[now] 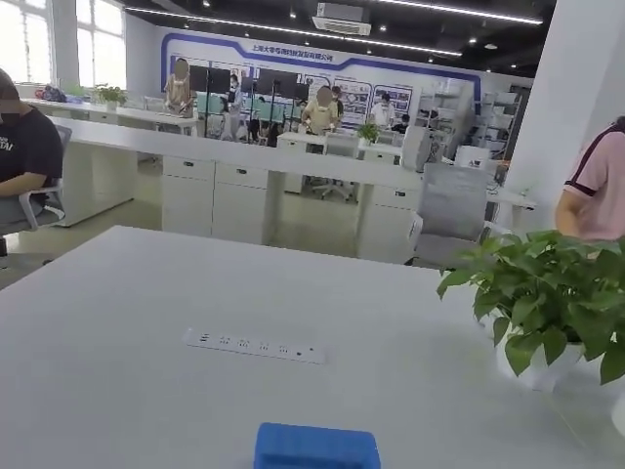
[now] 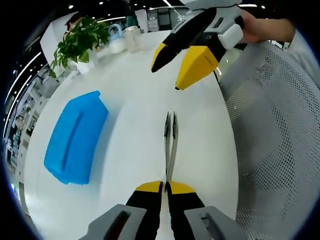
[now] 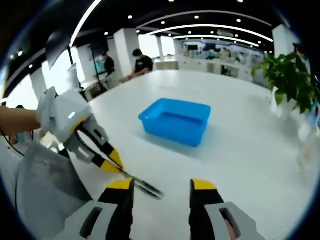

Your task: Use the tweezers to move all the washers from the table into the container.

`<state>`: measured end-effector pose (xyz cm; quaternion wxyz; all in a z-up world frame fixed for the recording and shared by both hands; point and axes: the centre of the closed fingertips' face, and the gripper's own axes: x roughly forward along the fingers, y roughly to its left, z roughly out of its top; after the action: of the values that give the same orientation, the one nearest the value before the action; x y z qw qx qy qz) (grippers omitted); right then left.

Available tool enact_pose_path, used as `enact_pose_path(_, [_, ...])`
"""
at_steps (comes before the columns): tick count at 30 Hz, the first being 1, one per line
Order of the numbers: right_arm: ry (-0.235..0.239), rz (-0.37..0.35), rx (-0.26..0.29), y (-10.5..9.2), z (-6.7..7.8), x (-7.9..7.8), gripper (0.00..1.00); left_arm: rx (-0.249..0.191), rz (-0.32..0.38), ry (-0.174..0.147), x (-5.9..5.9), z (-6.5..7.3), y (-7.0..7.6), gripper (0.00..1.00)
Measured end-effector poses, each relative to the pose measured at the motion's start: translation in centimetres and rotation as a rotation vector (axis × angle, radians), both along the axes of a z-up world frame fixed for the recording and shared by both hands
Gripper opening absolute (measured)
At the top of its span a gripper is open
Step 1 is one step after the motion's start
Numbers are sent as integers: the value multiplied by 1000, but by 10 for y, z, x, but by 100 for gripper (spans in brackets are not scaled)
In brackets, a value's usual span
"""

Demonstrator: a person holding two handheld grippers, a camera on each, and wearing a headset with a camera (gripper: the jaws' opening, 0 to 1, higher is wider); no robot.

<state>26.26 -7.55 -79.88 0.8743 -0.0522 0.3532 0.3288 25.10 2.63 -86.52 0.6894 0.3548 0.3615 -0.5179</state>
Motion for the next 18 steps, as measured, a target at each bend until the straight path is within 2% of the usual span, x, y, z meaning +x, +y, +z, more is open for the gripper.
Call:
enact_pose_path(1, [-2, -4, 0, -1, 0, 0, 42, -6, 36, -4, 2, 1, 1, 6])
enact_pose_path(3, [5, -5, -5, -2, -1, 0, 41, -19, 117, 24, 6, 1, 5, 12])
enact_pose_path(7, [1, -2, -6, -1, 0, -1, 41, -69, 247, 46, 19, 2, 13, 28])
enact_pose_path(9, [-3, -6, -13, -2, 0, 0, 42, -76, 276, 68, 21, 0, 18, 35])
enact_pose_path(14, [-12, -23, -17, -5, 1, 2, 44, -97, 335, 65, 21, 4, 30, 41])
enact_pose_path(18, [-12, -37, -10, -7, 2, 3, 46, -182, 438, 68, 24, 15, 37, 47])
